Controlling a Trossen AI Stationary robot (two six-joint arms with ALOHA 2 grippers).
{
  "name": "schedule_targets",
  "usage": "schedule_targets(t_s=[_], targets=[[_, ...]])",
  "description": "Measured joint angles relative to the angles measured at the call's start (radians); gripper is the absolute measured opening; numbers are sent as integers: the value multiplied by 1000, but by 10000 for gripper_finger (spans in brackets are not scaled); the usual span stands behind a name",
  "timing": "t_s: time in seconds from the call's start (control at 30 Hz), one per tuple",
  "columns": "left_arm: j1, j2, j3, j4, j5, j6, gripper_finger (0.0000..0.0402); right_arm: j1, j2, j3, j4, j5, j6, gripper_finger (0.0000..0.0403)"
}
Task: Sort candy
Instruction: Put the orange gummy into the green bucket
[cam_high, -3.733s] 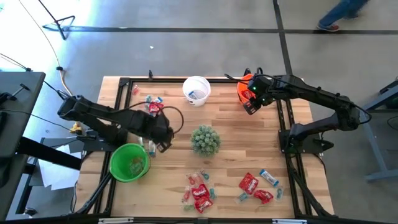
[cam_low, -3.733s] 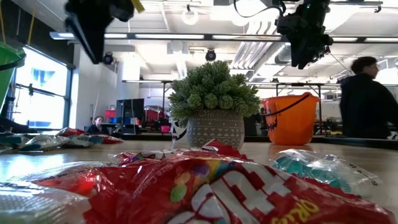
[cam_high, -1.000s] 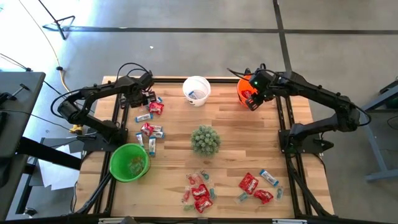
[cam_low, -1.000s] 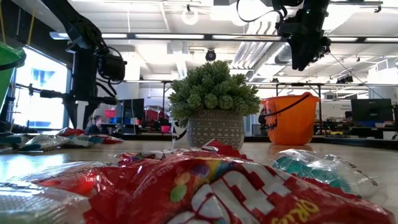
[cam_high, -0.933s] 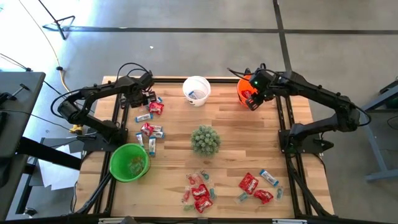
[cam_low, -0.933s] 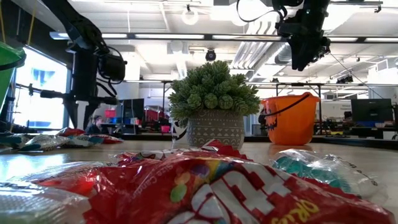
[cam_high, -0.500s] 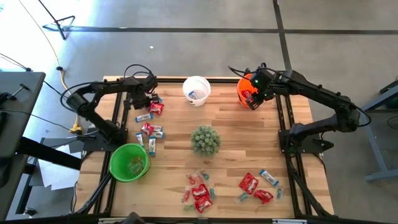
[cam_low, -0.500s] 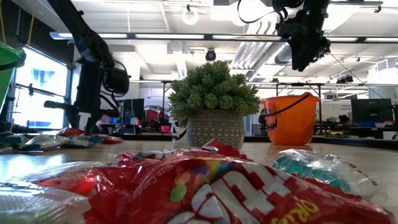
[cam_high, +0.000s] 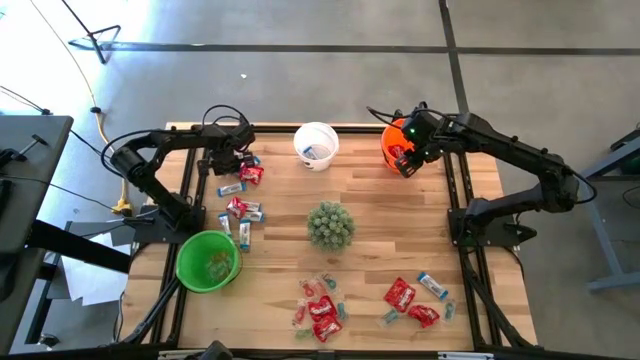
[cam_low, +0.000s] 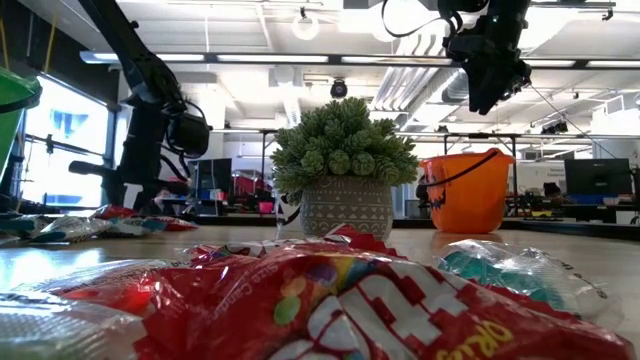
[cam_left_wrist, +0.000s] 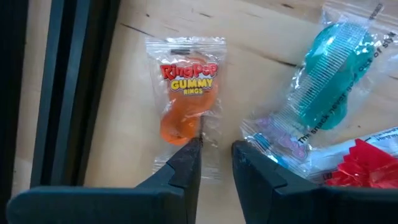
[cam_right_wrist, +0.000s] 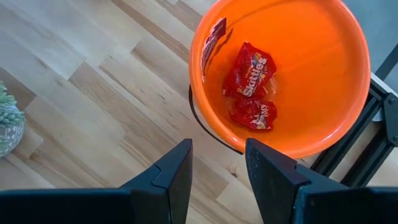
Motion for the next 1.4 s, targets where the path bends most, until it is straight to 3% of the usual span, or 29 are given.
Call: schedule_targets(t_s=[0.27, 0.67, 1.4], targets=[[1, 1, 0, 4, 1, 16, 5, 0, 0, 0, 0, 0, 0, 144], [1, -9, 0, 2, 29, 51, 0, 0, 0, 0, 0, 0, -4, 144], [-67, -178, 43, -28, 5, 51, 0, 0, 0, 0, 23, 0, -7, 144]])
